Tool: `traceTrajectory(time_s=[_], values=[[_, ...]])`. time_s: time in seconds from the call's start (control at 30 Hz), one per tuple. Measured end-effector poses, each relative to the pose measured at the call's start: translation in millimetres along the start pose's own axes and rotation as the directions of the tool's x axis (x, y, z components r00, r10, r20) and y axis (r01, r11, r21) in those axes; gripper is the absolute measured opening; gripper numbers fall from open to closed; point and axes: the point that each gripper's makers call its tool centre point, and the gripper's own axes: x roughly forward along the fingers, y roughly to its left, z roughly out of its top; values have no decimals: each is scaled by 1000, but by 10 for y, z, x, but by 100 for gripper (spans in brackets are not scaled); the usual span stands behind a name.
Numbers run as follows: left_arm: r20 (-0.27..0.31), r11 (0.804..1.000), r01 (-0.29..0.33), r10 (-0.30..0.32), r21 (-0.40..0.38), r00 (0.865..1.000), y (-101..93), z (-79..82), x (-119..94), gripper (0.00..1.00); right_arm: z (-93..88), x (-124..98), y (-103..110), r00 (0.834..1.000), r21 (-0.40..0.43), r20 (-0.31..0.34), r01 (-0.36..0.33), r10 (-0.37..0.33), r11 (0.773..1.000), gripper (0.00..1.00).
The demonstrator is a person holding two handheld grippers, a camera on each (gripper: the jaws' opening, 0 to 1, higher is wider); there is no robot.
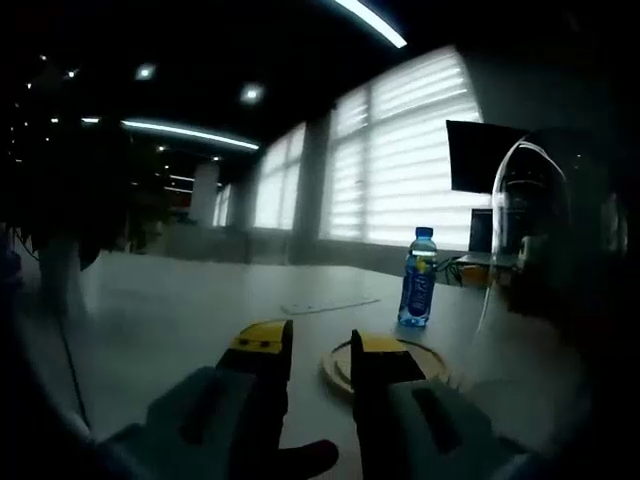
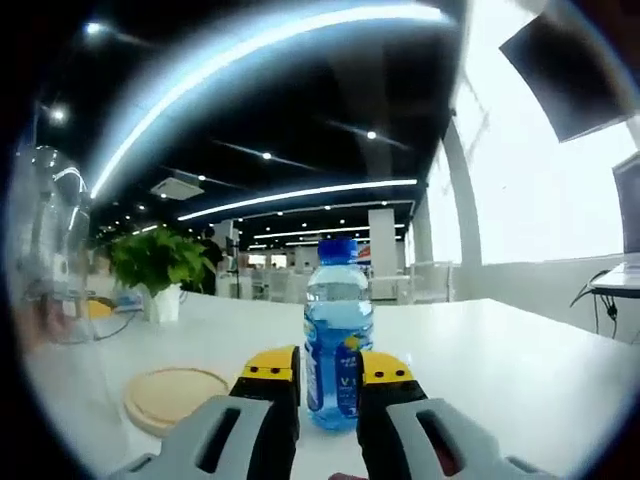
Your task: Open the cover put in the Mizone put the cover back on
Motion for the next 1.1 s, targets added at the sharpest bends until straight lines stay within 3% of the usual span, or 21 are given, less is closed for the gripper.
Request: traceTrajectory(time_s=[0.23, 0.57, 1.0, 1.1], values=[[-16, 1000, 21, -22, -19, 1000, -38, -36, 3, 21, 290, 109, -22, 999, -20, 30, 19, -18, 1000, 17], [-21, 999, 31, -32, -23, 999, -62, -56, 11, 20, 487, 346, 4, 1000, -72, 20, 12, -11, 997, 22], [-37, 998, 68, -69, -13, 997, -150, -98, 33, 19, 728, 751, 46, 1000, -78, 5, -3, 3, 997, 29], [-7, 994, 92, -93, -50, 996, -207, -45, 31, 18, 747, 868, 77, 1000, -81, -13, 4, -6, 997, 30]])
